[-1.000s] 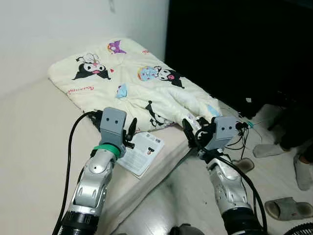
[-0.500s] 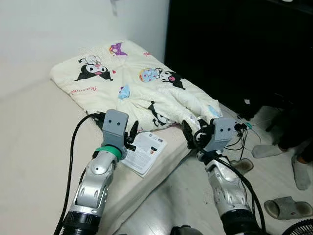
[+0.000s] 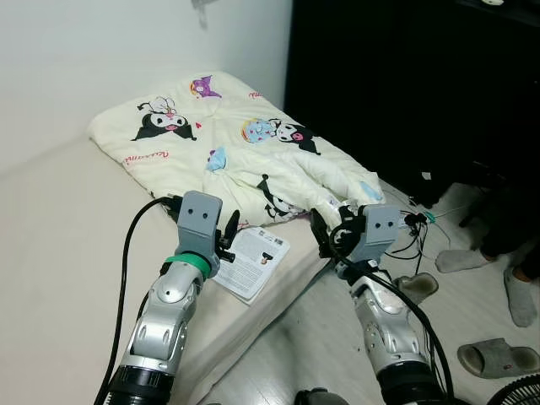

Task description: Clean up the room

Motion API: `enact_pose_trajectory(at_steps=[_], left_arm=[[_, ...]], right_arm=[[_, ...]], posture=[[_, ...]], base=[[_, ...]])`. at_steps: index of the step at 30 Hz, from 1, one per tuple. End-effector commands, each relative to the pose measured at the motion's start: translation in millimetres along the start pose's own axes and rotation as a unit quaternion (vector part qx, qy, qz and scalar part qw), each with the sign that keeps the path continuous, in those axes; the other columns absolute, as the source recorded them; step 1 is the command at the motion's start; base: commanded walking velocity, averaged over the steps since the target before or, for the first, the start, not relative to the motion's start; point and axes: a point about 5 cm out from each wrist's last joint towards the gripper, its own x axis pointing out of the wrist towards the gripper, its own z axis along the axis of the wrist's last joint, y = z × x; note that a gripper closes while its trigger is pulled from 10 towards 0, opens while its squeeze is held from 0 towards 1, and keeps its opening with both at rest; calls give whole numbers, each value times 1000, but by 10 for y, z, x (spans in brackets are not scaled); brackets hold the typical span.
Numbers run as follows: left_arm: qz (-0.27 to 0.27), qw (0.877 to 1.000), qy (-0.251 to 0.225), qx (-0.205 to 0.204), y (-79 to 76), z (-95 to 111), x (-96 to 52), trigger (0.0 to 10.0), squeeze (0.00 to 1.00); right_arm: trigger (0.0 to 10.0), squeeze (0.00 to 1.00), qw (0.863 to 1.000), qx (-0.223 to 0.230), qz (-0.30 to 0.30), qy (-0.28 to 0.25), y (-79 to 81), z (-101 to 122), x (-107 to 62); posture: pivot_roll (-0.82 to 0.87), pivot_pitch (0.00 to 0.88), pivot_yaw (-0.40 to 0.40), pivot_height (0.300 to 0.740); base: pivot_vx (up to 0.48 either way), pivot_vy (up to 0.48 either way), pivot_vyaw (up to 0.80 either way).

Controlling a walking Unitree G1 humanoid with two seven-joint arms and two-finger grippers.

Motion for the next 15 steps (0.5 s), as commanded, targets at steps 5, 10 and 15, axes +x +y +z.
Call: enact_pose_trajectory(at_steps=[5, 10, 15], left_arm=[[-3, 1000, 8, 3, -16, -62, -28, 10000, 0], [-1, 1000, 9, 3, -7, -69, -38, 10000, 0], [0, 1000, 9, 3, -4, -76, -53, 10000, 0]], right_arm=[[10000, 0, 1000, 2, 0, 13, 34, -73, -29], [10000, 0, 1000, 2, 6, 15, 63, -83, -26], [10000, 0, 1000, 2, 8, 17, 66, -91, -29]], posture=[[-24, 25, 43, 740], [-20, 23, 39, 740], [-17, 24, 37, 740]], base=[[0, 0, 0], [0, 0, 0], [-155, 0, 0]])
